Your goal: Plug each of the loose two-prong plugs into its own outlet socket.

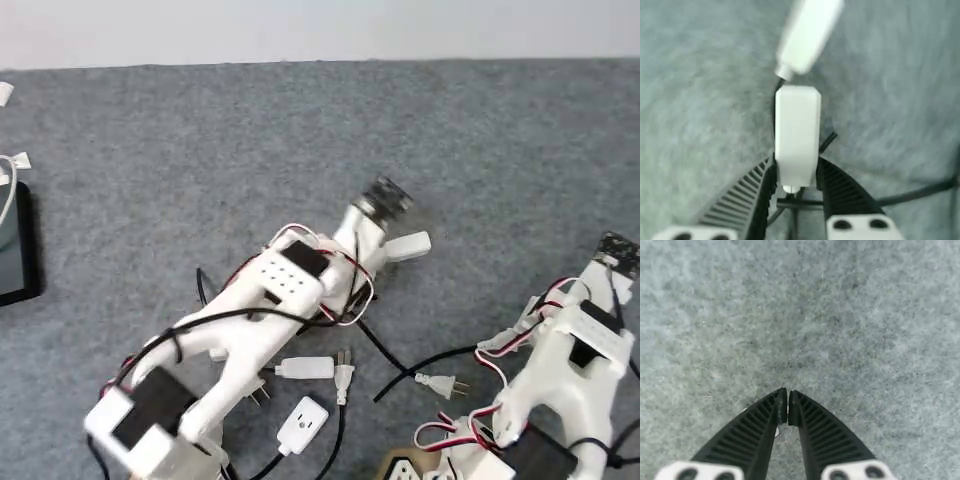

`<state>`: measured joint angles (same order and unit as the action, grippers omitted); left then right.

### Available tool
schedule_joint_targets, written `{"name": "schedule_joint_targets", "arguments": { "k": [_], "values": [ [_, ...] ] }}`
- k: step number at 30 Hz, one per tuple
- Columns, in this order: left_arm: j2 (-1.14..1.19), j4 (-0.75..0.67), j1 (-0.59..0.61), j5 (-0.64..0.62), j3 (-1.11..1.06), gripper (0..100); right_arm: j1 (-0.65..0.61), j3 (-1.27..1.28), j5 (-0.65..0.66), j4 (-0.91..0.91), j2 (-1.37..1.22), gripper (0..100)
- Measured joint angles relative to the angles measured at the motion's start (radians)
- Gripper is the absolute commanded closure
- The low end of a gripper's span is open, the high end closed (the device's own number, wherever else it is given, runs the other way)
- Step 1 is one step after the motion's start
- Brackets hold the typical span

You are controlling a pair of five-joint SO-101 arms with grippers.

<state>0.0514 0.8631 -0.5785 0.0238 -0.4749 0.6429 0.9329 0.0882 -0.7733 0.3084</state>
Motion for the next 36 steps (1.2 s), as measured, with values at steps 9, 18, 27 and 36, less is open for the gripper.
{"name": "schedule_joint_targets", "arguments": {
  "k": [9,18,27,36],
  "values": [
    [-0.206,0.003,0.138,-0.479,-0.150,99,0.000,0.000,0.000,0.000,0.000,97.2],
    [-0.216,0.000,0.235,-0.638,-0.258,88,-0.020,0.000,0.000,0.000,0.000,97.2],
    [-0.092,-0.077,0.364,-0.623,-0.176,87,-0.020,0.000,0.000,0.000,0.000,97.2],
    [-0.152,0.018,0.322,-0.304,-0.140,87,-0.020,0.000,0.000,0.000,0.000,97.2]
  ]
}}
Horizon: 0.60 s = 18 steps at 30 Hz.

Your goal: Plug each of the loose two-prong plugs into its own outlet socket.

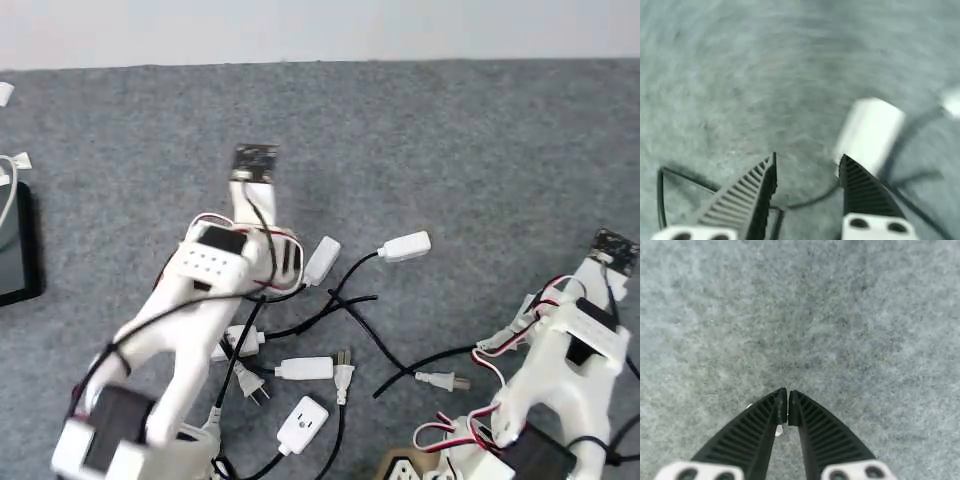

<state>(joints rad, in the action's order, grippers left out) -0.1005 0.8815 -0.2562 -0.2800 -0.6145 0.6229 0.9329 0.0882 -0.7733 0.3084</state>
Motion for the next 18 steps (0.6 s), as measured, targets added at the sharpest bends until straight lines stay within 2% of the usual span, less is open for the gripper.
{"name": "schedule_joint_targets", "arguments": {
  "k": [4,7,11,15,18],
  "values": [
    [-0.180,0.009,-0.130,0.252,-0.157,87,0.000,0.000,0.000,0.000,0.000,97.2],
    [-0.279,-0.003,-0.203,0.313,-0.287,87,0.000,0.000,0.000,0.000,0.000,97.2],
    [-0.370,0.032,-0.161,0.255,-0.296,87,0.000,0.000,0.000,0.000,0.000,97.2],
    [-0.459,0.109,-0.064,0.244,-0.302,87,-0.023,0.000,0.000,0.000,0.000,97.2],
    [-0.563,0.176,0.005,0.336,-0.367,87,-0.026,0.000,0.000,0.000,0.000,97.2]
  ]
}}
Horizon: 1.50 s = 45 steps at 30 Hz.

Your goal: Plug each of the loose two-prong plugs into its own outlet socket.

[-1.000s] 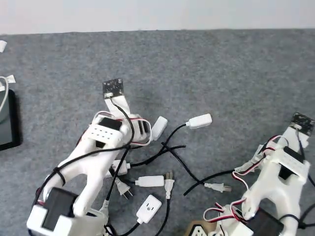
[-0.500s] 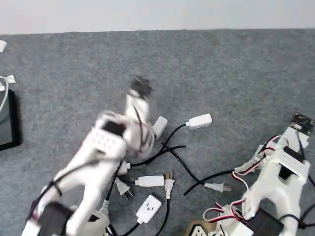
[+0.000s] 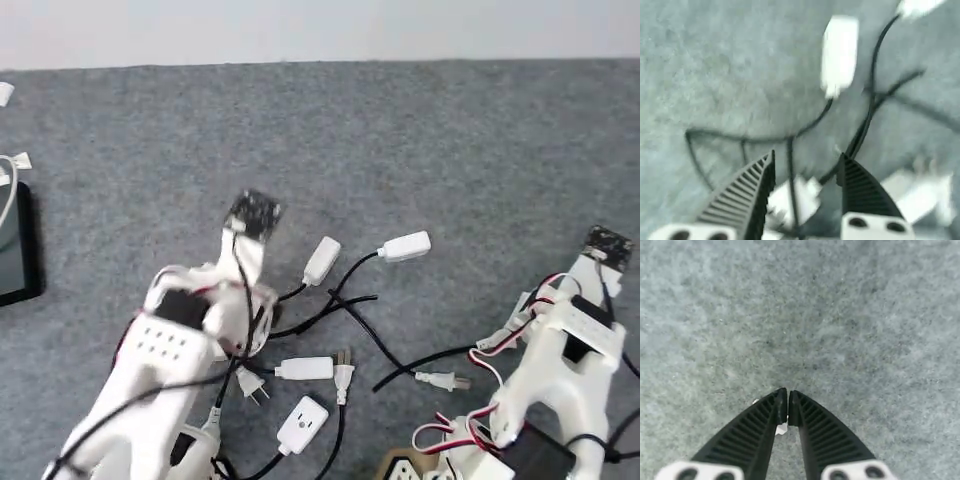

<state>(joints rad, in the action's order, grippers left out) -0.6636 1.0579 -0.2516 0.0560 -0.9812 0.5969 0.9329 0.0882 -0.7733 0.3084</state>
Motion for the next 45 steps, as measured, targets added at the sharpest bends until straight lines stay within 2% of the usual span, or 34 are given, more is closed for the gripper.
{"name": "schedule_joint_targets", "arguments": {
  "k": [3,5,7,12,17,22,29,35,38,41,45],
  "values": [
    [-0.144,0.054,0.052,0.175,-0.104,88,0.000,0.000,0.000,0.000,0.000,97.2],
    [-0.256,0.081,0.089,0.239,-0.178,94,0.000,0.000,0.000,0.000,0.000,97.2],
    [-0.370,0.126,0.107,0.264,-0.244,99,-0.006,0.000,0.000,0.000,0.000,97.2],
    [-0.612,0.267,0.074,0.301,-0.339,99,-0.011,0.000,0.000,0.000,0.000,97.2],
    [-0.657,0.287,0.063,0.319,-0.364,99,-0.011,0.000,0.000,0.000,0.000,97.2],
    [-0.473,0.279,0.058,0.319,-0.331,99,-0.011,0.000,0.000,0.000,0.000,97.2],
    [-0.074,0.250,0.061,0.316,-0.172,99,-0.011,0.000,0.000,0.000,0.000,97.2],
    [0.216,0.252,0.158,0.322,-0.049,99,-0.011,0.000,0.000,0.000,0.000,97.2],
    [0.379,0.253,0.170,0.370,-0.009,99,-0.011,0.000,0.000,0.000,0.000,97.2],
    [0.466,0.245,0.170,0.442,0.012,99,-0.011,0.000,0.000,0.000,0.000,97.2],
    [0.474,0.244,0.129,0.459,0.015,99,-0.011,0.000,0.000,0.000,0.000,97.2]
  ]
}}
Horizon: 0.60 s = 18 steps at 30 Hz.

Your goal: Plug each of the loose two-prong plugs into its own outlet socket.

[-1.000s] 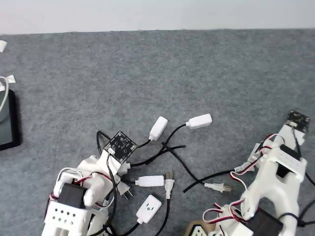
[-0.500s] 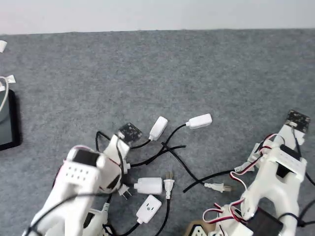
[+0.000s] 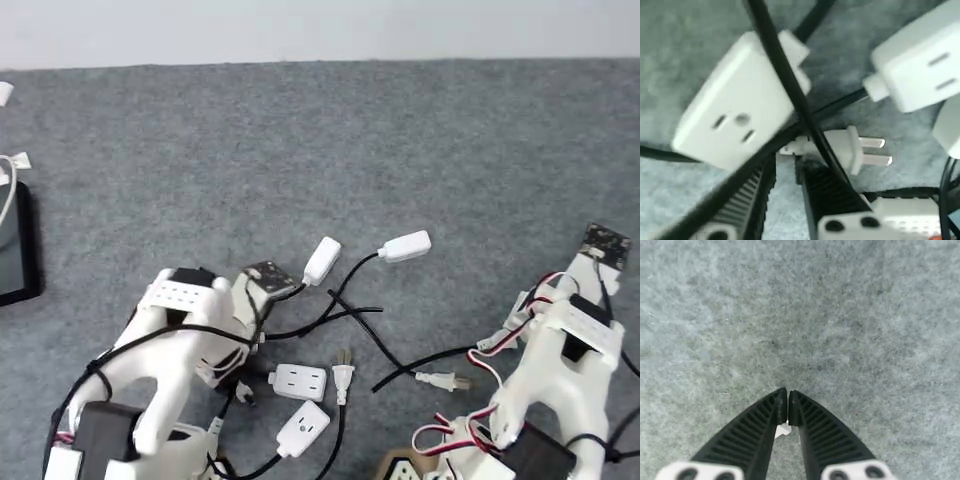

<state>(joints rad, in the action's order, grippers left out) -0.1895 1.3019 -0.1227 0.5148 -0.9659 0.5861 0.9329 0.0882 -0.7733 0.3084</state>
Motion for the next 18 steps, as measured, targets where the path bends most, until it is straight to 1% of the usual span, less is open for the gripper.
{"name": "schedule_joint_targets", "arguments": {
  "k": [4,5,10,18],
  "values": [
    [0.000,-0.009,-0.094,-0.003,0.000,99,0.000,0.000,0.000,0.000,0.000,97.2],
    [0.000,-0.023,-0.115,-0.020,0.000,99,0.000,0.000,0.000,0.000,0.000,97.2],
    [0.006,-0.094,-0.190,-0.155,0.003,99,0.000,0.000,0.000,0.000,0.000,97.2],
    [0.008,-0.187,-0.304,-0.342,0.124,99,0.000,0.000,0.000,0.000,0.000,97.2]
  ]
}}
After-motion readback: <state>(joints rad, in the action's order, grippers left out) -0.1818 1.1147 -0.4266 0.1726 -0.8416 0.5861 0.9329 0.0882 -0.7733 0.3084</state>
